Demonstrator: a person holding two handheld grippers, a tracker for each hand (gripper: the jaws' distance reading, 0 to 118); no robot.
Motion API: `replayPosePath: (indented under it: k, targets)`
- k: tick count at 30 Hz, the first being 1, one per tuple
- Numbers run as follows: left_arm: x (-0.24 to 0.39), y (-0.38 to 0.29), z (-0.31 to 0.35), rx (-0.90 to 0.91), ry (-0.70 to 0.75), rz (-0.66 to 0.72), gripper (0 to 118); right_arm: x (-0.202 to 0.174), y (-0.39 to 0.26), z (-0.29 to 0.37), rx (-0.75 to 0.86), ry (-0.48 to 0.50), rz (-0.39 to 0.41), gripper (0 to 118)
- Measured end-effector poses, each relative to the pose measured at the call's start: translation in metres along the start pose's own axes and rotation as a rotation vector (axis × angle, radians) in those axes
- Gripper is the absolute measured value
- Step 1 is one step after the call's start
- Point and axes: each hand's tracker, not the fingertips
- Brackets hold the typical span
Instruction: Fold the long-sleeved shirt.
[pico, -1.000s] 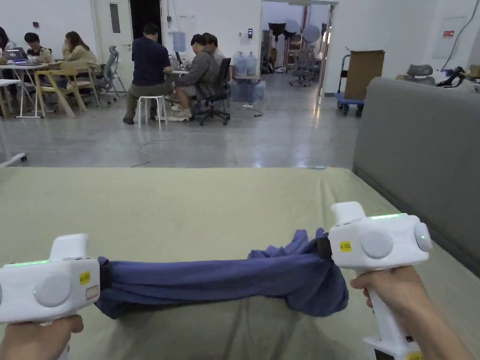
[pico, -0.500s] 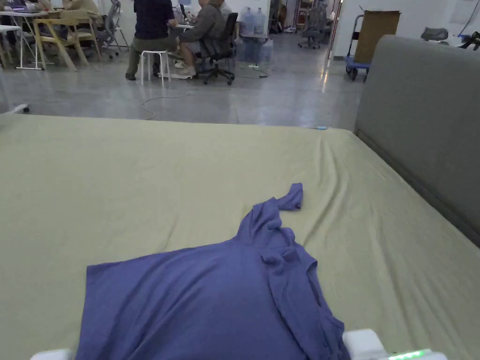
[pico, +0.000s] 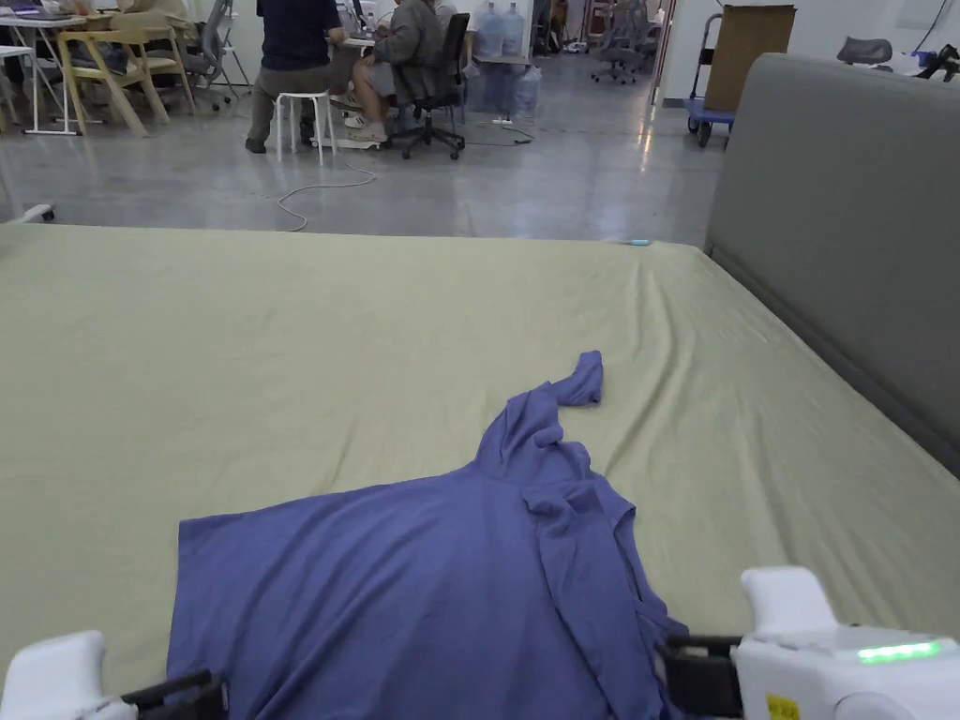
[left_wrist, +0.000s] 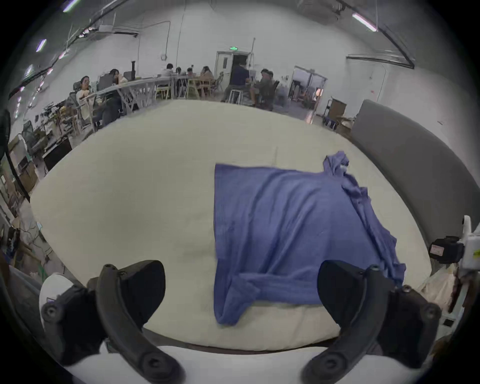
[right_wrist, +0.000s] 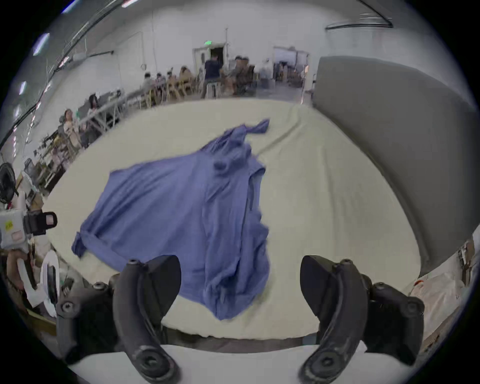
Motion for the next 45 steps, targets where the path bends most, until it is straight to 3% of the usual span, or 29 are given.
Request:
replayPosePath:
  k: [1,2,3,4,5,7,14,21,22,23,24,25,26,31,35,36,37,38,40,45]
  targets:
    - [0.003,0.002,0.003,0.013,0.002,-0.003,98,-0.001,0.005,0.005,0.006,-0.012,-0.022,89]
    - [0.006,0.003,0.006,0.030,0.000,-0.011,59,0.000,0.006,0.006,0.002,-0.013,-0.029,69]
    - [0.002,0.007,0.002,0.043,-0.002,-0.016,0,0.000,0.006,0.006,-0.003,-0.005,-0.031,11]
    - [0.003,0.008,-0.001,0.034,-0.001,-0.019,0,-0.001,0.004,0.003,-0.007,0.004,-0.032,0]
    - [0.005,0.008,-0.001,0.042,0.005,-0.020,0,-0.001,-0.001,-0.006,0.007,-0.002,-0.067,0]
    - [-0.005,0.008,-0.011,0.014,-0.070,0.000,0,-0.002,-0.008,-0.010,-0.033,0.024,-0.026,0]
    - [0.015,0.006,-0.009,0.060,-0.039,-0.044,0,0.001,-0.011,-0.024,-0.063,0.011,-0.028,0]
    - [0.012,0.092,-0.082,0.041,-0.016,-0.016,4,-0.002,0.024,-0.042,-0.042,0.017,0.004,0]
    - [0.011,0.105,-0.102,0.031,0.023,-0.039,15,-0.003,0.025,-0.044,-0.039,0.027,0.004,0]
    - [0.009,0.118,-0.121,0.018,0.028,-0.033,43,-0.004,0.025,-0.046,-0.039,0.038,0.004,0]
    - [0.007,0.131,-0.144,-0.017,0.051,-0.040,93,-0.005,0.025,-0.049,-0.044,0.048,0.003,0]
    - [0.004,0.141,-0.168,-0.044,0.069,-0.023,117,-0.008,0.025,-0.050,-0.052,0.056,0.004,0]
    - [0.002,0.149,-0.187,-0.069,0.087,-0.032,118,-0.009,0.023,-0.053,-0.062,0.060,0.004,0]
    - [0.000,0.167,-0.268,-0.243,0.212,-0.071,115,-0.009,0.016,-0.063,-0.125,0.055,0.005,0]
    - [0.001,0.160,-0.296,-0.288,0.194,-0.052,108,-0.003,0.015,-0.081,-0.165,0.038,0.001,0]
    - [0.004,0.156,-0.299,-0.309,0.209,-0.058,94,-0.001,0.018,-0.085,-0.171,0.032,0.004,0]
    - [0.008,0.148,-0.298,-0.346,0.201,-0.071,88,-0.002,0.022,-0.091,-0.173,0.028,0.006,0]
    - [0.013,0.144,-0.292,-0.327,0.186,-0.067,75,-0.001,0.028,-0.097,-0.174,0.026,0.008,0]
    - [0.012,0.153,-0.280,-0.291,0.172,-0.100,2,0.002,0.050,-0.113,-0.168,0.027,0.030,0]
    - [0.015,0.160,-0.241,-0.202,0.071,-0.100,2,0.003,0.154,-0.180,-0.055,0.025,0.084,0]
